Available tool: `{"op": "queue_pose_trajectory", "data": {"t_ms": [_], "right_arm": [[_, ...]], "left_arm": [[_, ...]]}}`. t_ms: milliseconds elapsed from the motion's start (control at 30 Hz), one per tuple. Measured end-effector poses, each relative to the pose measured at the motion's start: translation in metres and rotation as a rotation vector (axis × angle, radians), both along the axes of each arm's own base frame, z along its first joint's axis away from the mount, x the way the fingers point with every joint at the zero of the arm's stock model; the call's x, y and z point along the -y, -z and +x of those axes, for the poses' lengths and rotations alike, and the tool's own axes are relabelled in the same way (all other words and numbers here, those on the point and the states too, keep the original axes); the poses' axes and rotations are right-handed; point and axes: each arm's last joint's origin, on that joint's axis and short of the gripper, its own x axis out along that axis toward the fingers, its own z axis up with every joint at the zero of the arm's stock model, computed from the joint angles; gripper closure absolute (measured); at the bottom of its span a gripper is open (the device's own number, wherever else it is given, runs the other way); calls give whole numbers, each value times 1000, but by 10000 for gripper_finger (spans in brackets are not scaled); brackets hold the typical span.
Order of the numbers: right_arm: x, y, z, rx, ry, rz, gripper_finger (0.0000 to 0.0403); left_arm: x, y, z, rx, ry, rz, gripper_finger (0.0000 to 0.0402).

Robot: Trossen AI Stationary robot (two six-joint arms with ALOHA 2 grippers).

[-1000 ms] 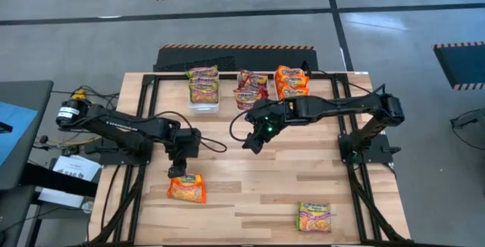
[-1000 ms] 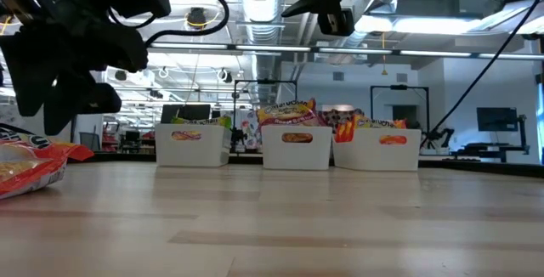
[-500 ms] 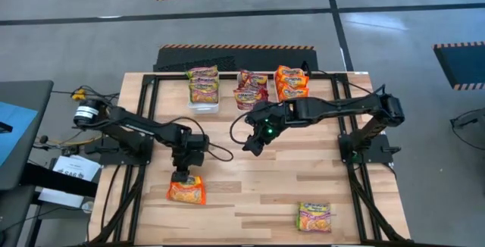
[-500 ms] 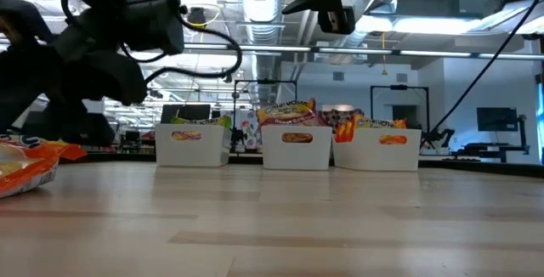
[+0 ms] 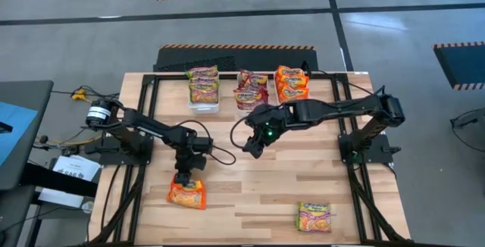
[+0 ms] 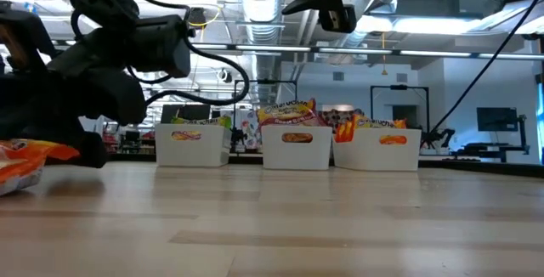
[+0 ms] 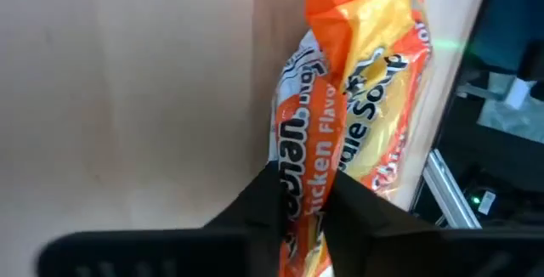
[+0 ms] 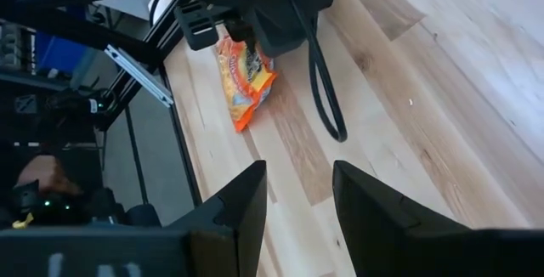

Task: Sort Maruchan noodles
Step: Put the orange noodle pack into the right white bin

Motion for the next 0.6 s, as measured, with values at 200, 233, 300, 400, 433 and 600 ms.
{"op": "queue_pose_trajectory", "data": {"t_ms": [200, 233, 300, 400, 433, 600], "right_arm": [[0, 0, 0, -1, 0, 2, 240], [0, 0, 0, -1, -1, 3, 240], [0, 0, 0, -2, -13, 13, 240], [-2, 0, -1, -1, -58, 44, 240], [-4, 0, -1, -2, -77, 59, 240], [-25, -1, -3, -4, -182, 104, 240]], "left_arm": [[1, -6, 6, 43, 25, -21, 396], [1, -8, 8, 56, 29, -24, 397], [2, -13, 14, 85, 34, -26, 398], [2, -24, 23, 144, 52, -25, 399], [2, -27, 27, 164, 59, -24, 399], [0, -42, 35, 218, 92, -9, 400]]}}
